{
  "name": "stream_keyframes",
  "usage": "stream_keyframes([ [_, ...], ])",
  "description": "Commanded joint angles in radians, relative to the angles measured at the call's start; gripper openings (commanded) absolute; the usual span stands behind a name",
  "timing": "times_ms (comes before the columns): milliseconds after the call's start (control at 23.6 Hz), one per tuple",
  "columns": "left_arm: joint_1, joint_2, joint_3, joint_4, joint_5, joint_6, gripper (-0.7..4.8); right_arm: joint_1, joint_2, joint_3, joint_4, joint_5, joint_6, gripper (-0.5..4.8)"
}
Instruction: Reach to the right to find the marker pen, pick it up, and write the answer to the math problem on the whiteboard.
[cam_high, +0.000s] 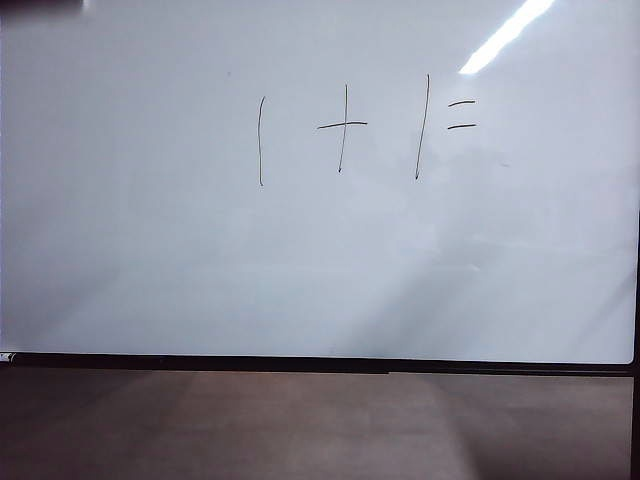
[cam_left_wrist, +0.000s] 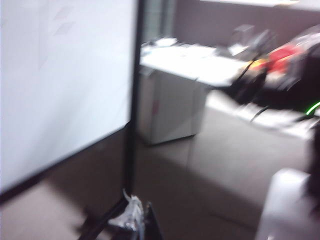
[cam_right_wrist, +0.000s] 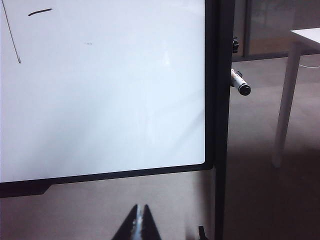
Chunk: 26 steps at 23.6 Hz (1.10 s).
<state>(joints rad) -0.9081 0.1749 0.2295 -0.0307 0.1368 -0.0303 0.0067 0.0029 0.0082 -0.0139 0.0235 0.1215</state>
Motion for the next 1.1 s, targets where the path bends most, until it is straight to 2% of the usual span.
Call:
stream_keyframes([
  [42,-0.001,0.317,0.232,0.045,0.094,0.004,-0.05,0.001,-0.001,-0.002,0.026,0.001,0.001,-0.01],
  [127,-0.006,0.600,0.389,0.166,0.159,0.004,-0.04,0.002,-0.001,-0.002,0.026,0.000,0.002,0.00],
  [254,-0.040,1.002,0.645,0.356,0.147,0.004,-0.05,0.002,-0.001,-0.002,0.026,0.001,0.010,0.01],
  [508,-0.073,1.486,1.115,0.360,0.087,0.004,-0.05,-0.004,-0.001,-0.002,0.029,0.030,0.010,0.14],
  [592,-0.073,1.574,1.180,0.357,0.085,0.004,-0.04,-0.003,-0.001,-0.002,0.034,0.031,0.010,0.14],
  [719,-0.073,1.624,1.189,0.336,0.087,0.004,-0.04,-0.004,-0.001,-0.002,0.038,0.072,0.010,0.14],
  [931,-0.072,1.636,1.189,0.188,0.085,0.004,-0.05,-0.004,-0.001,-0.002,0.074,0.167,0.013,0.14],
  [1100,-0.070,1.636,1.189,0.116,0.085,0.004,-0.04,-0.004,-0.001,0.020,0.185,0.185,0.031,0.13],
])
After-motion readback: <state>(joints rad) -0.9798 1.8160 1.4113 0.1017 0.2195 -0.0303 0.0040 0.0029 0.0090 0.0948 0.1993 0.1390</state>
